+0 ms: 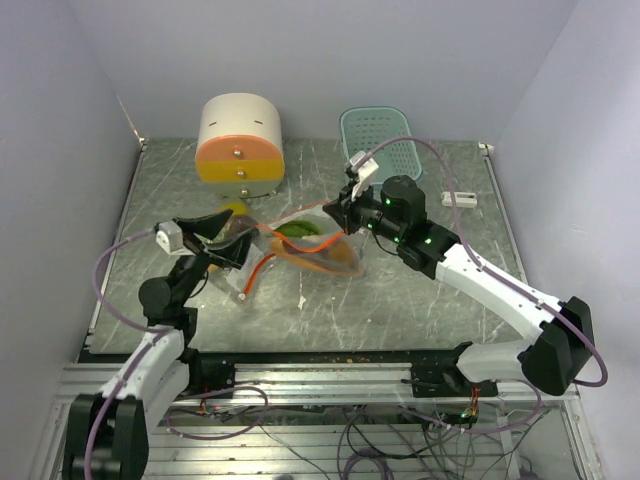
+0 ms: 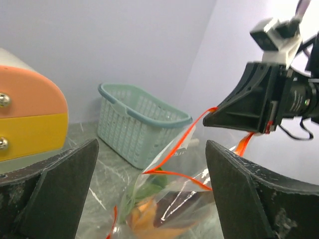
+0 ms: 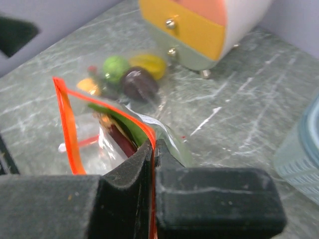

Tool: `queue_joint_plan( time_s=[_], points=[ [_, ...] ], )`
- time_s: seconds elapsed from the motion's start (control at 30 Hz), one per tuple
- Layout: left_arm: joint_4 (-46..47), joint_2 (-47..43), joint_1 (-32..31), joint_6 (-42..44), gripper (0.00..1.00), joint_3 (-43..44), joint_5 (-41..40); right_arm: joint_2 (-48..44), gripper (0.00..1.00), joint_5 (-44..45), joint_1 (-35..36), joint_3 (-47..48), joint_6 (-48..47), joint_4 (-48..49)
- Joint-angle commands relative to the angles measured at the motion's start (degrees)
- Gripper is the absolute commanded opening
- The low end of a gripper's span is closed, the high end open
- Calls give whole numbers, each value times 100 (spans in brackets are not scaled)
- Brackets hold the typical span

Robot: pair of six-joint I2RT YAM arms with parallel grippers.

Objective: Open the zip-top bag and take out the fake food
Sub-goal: Open the zipper of the food storage bag at the center of the board.

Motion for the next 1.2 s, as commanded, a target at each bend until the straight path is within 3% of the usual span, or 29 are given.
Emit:
queue_joint_plan(
  time_s=[0.0, 0.13, 0.27, 0.4, 0.5, 0.7, 0.97, 1.17],
  points=[
    [-1235, -957, -16, -739, 100, 21, -1248, -402, 0, 1286, -45, 257, 475, 191],
    [-2169, -1861, -416, -1502, 91, -167, -2310, -558, 0, 1210, -49, 67, 812, 422],
    [-3721, -2691, -1158, -2027, 89, -218, -3637, -619, 0, 1152, -33, -211, 1122, 748],
    [-4850, -2582, -2076, -2217, 92, 60, -4810, -619, 0, 1280, -22, -511, 1338, 996],
    [-4812, -1750, -2552, -2309, 96, 345, -5191, -556, 0, 1367, -14, -551, 1382, 1035],
    [-3770, -248, -3147, -2621, 94, 701, -5181, -607, 0, 1515, 45, -747, 1305, 1014],
    [-4986, -233, -4013, -3101, 81, 1321, -5837, -625, 0, 2024, 233, -991, 1099, 1041],
    [-4998, -25, -4360, -3201, 80, 1422, -6058, -439, 0, 2257, 503, -914, 1031, 1132]
  ],
)
